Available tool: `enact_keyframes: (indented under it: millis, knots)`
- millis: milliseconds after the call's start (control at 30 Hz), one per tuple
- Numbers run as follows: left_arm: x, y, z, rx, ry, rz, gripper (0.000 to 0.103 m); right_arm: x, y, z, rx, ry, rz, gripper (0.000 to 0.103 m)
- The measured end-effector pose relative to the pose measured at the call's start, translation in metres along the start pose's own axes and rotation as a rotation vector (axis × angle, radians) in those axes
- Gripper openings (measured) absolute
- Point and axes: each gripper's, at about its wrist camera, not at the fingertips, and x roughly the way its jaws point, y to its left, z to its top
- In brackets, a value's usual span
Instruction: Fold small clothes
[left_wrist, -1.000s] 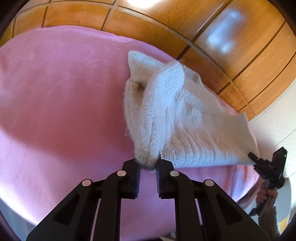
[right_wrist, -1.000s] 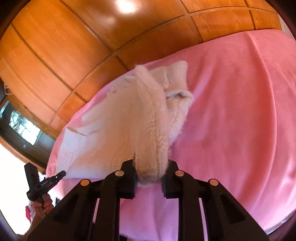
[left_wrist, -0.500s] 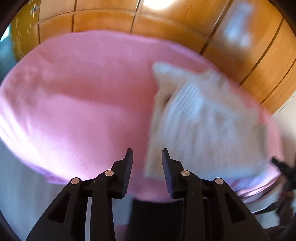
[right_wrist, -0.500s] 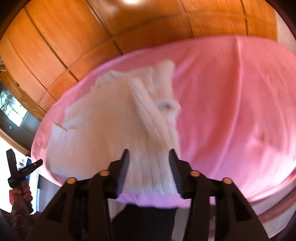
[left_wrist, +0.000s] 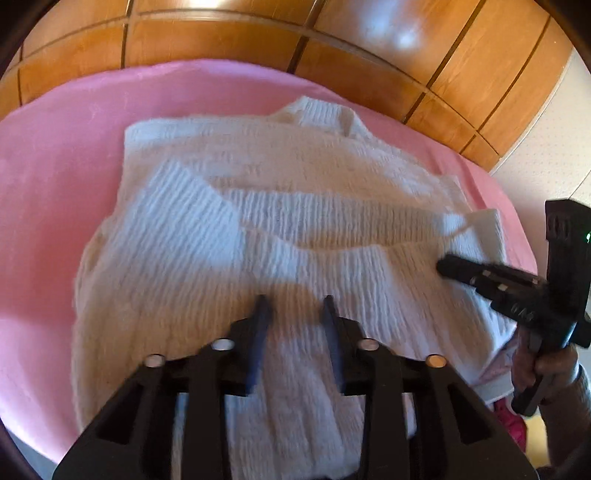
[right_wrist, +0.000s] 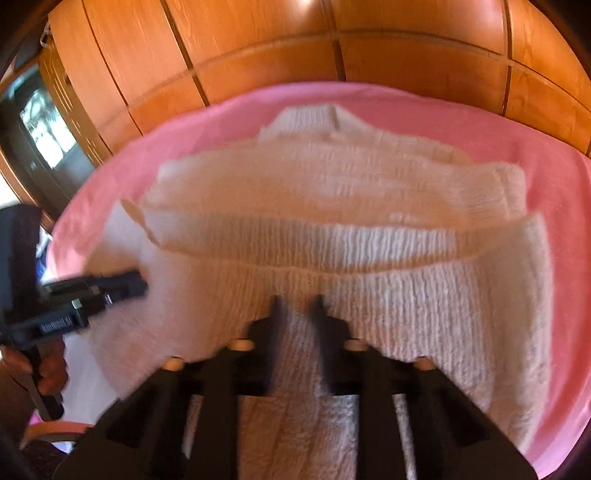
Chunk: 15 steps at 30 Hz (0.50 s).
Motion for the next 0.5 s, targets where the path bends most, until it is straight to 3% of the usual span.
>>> enact_keyframes:
  millis: [33, 200, 367, 433, 500]
  knots:
    - [-0.001, -0.003, 0.0, 0.02, -0.008, 0.01, 0.002, -0.001, -0.002, -0.003, 0.007, -0.006, 0.01, 0.006]
    - [-0.02, -0.005, 0.001, 0.043, -0.092, 0.014, 0.0, -0.02, 0.0, 0.002, 0.015, -0.053, 0.027, 0.004]
    - [-0.054, -0.005, 0.022, 0.036, -0.247, -0.007, 0.0, -0.047, 0.008, 0.023, 0.0, -0.17, 0.021, 0.004]
    - [-0.05, -0.004, 0.033, 0.024, -0.267, 0.017, 0.0, -0.041, 0.006, 0.029, 0.017, -0.18, 0.004, 0.004]
    - [-0.029, 0.001, 0.04, 0.01, -0.229, 0.054, 0.0, -0.024, 0.0, 0.031, 0.045, -0.16, -0.007, 0.0]
